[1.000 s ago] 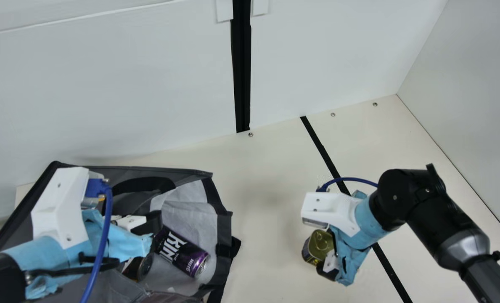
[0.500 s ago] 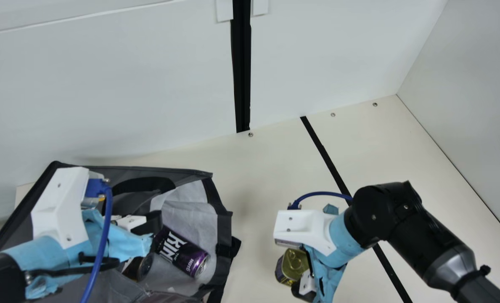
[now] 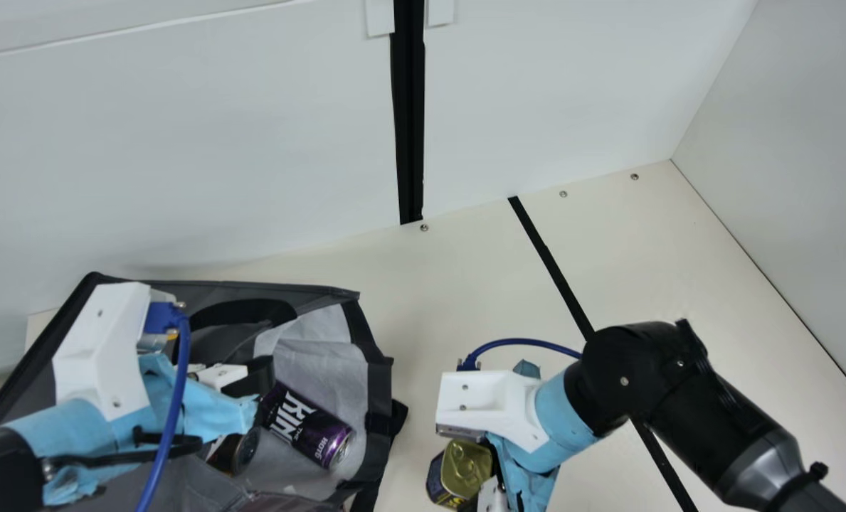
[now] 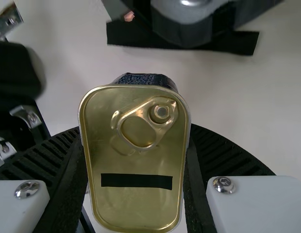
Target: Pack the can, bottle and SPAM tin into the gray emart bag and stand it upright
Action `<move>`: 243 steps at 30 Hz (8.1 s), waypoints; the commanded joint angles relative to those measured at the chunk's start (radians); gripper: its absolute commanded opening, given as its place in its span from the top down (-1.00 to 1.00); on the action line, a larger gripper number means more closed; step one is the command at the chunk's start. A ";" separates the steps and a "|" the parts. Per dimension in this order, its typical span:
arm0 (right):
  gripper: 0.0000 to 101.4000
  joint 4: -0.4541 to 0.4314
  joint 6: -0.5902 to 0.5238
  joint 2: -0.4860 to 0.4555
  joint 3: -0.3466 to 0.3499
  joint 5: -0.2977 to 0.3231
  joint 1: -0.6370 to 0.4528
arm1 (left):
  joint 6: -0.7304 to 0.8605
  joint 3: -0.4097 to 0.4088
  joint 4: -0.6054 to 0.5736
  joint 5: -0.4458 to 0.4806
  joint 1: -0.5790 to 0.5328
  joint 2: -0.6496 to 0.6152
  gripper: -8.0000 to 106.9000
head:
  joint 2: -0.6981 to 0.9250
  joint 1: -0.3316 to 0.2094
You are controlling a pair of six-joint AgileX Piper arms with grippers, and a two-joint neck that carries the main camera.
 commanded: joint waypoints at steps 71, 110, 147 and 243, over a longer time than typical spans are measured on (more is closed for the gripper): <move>0.80 0.491 -0.093 0.456 -0.278 -0.441 0.206 | 0.000 0.000 0.000 0.000 0.000 0.000 1.00 | -0.001 -0.023; -0.87 0.485 -0.079 0.344 -0.225 -0.404 0.172 | 0.000 0.000 0.000 0.000 0.000 0.000 1.00 | -0.001 -0.023; -0.87 0.460 -0.072 0.121 -0.171 -0.227 -0.048 | 0.000 0.000 0.000 0.000 0.000 0.000 1.00 | -0.001 -0.023; -0.87 -0.500 0.702 -0.352 -0.256 -0.131 -0.556 | 0.000 0.000 0.000 0.000 0.000 0.000 1.00 | -0.001 -0.023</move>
